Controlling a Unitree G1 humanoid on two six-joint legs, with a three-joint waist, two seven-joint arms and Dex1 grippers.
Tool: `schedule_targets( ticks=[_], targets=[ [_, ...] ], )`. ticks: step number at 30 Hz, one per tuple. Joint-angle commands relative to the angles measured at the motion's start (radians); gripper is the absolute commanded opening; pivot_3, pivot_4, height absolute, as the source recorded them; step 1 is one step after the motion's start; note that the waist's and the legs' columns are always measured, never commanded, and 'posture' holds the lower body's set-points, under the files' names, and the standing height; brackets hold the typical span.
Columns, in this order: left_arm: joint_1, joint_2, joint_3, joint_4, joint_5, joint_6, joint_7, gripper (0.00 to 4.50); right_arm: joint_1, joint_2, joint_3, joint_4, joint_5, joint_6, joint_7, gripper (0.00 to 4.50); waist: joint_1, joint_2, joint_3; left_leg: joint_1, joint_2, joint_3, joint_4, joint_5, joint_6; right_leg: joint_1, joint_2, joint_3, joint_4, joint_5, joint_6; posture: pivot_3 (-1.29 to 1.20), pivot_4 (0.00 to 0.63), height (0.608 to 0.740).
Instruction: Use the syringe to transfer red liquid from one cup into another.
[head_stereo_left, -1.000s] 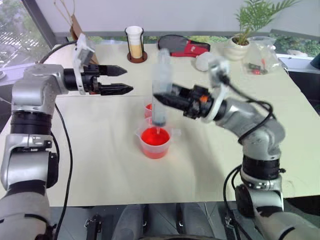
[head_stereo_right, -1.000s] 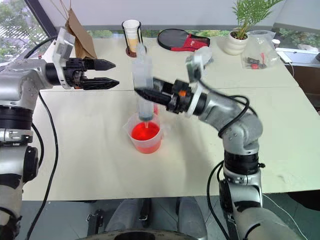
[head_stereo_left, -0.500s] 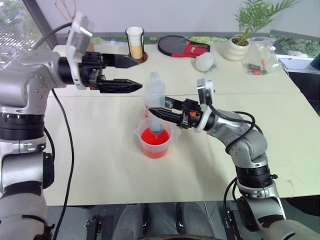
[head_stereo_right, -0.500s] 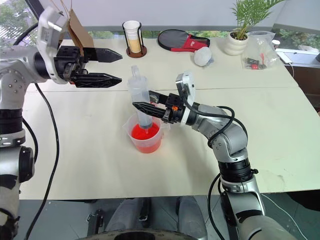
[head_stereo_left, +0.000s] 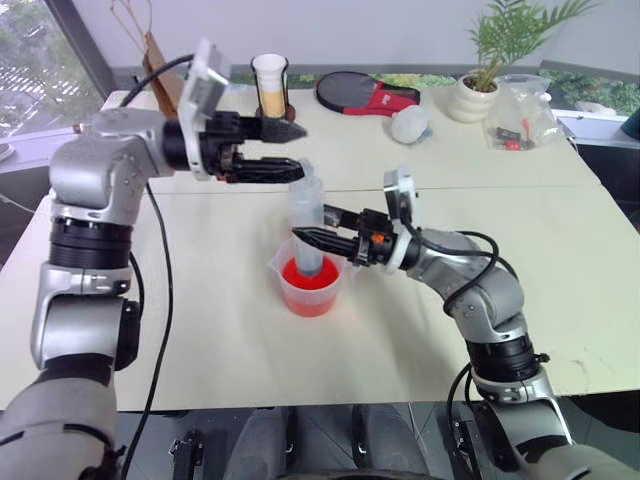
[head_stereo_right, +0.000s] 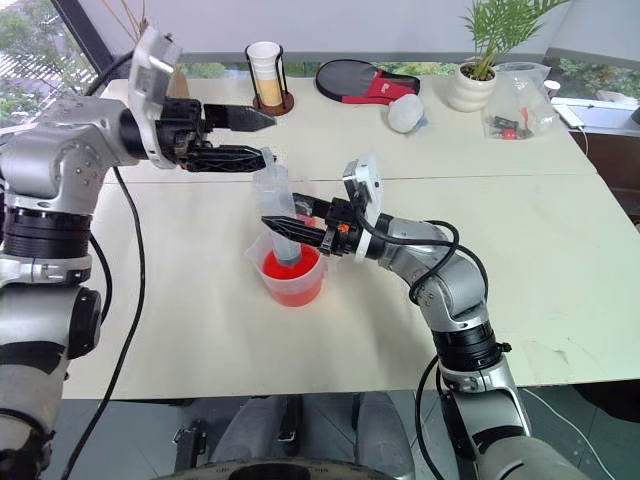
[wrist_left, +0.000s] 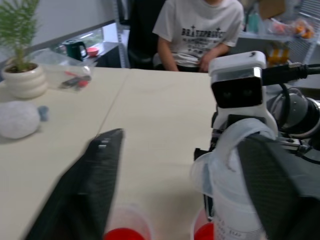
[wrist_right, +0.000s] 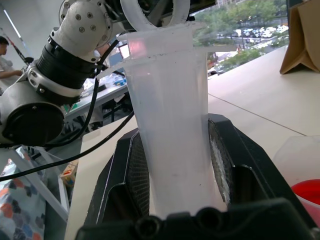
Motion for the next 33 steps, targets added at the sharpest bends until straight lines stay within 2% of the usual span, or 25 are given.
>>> schedule_targets(
  ticks=[1, 4, 5, 11, 24, 33],
  targets=[
    [-0.014, 0.000, 0.010, -0.024, -0.006, -0.010, -0.012, 1.73, 0.005, -0.001, 0.017, -0.041, -0.011, -0.034, 0.003, 1.33, 0.000, 0.000, 0.000, 0.000, 0.000, 0.000, 0.000, 0.000, 0.000, 0.000, 0.000, 0.000, 0.000, 0.000, 0.000, 0.00, 0.150, 0.740],
    [0.000, -0.005, 0.010, -0.047, -0.018, 0.005, -0.020, 0.16, 0.023, -0.006, 0.038, -0.042, -0.037, -0.059, 0.008, 1.33, 0.000, 0.000, 0.000, 0.000, 0.000, 0.000, 0.000, 0.000, 0.000, 0.000, 0.000, 0.000, 0.000, 0.000, 0.000, 0.00, 0.150, 0.740],
    [0.005, -0.005, 0.011, -0.059, -0.026, 0.015, -0.022, 0.07, 0.030, -0.007, 0.046, -0.042, -0.046, -0.068, 0.011, 1.33, 0.000, 0.000, 0.000, 0.000, 0.000, 0.000, 0.000, 0.000, 0.000, 0.000, 0.000, 0.000, 0.000, 0.000, 0.000, 0.00, 0.150, 0.740],
    [0.012, -0.007, 0.027, -0.089, -0.049, 0.045, -0.023, 0.07, 0.059, -0.013, 0.081, -0.026, -0.082, -0.112, 0.022, 1.33, 0.001, 0.000, 0.000, 0.000, 0.000, 0.000, 0.000, 0.000, 0.000, 0.000, 0.000, 0.000, 0.000, 0.000, 0.000, 0.00, 0.150, 0.740],
    [-0.093, -0.031, 0.127, -0.036, -0.163, 0.124, 0.014, 0.07, 0.091, -0.010, 0.117, -0.003, -0.095, -0.144, 0.028, 1.33, 0.000, 0.000, 0.000, 0.001, 0.000, 0.000, 0.000, 0.000, 0.000, 0.000, 0.000, 0.000, 0.000, 0.000, 0.000, 0.00, 0.150, 0.740],
    [-0.096, -0.029, 0.129, -0.027, -0.164, 0.130, 0.012, 0.07, 0.094, -0.008, 0.120, -0.001, -0.093, -0.142, 0.025, 1.33, 0.000, 0.000, 0.000, 0.001, 0.000, 0.000, 0.000, 0.000, 0.000, 0.001, 0.000, 0.000, 0.000, 0.000, 0.000, 0.00, 0.150, 0.740]
  ],
)
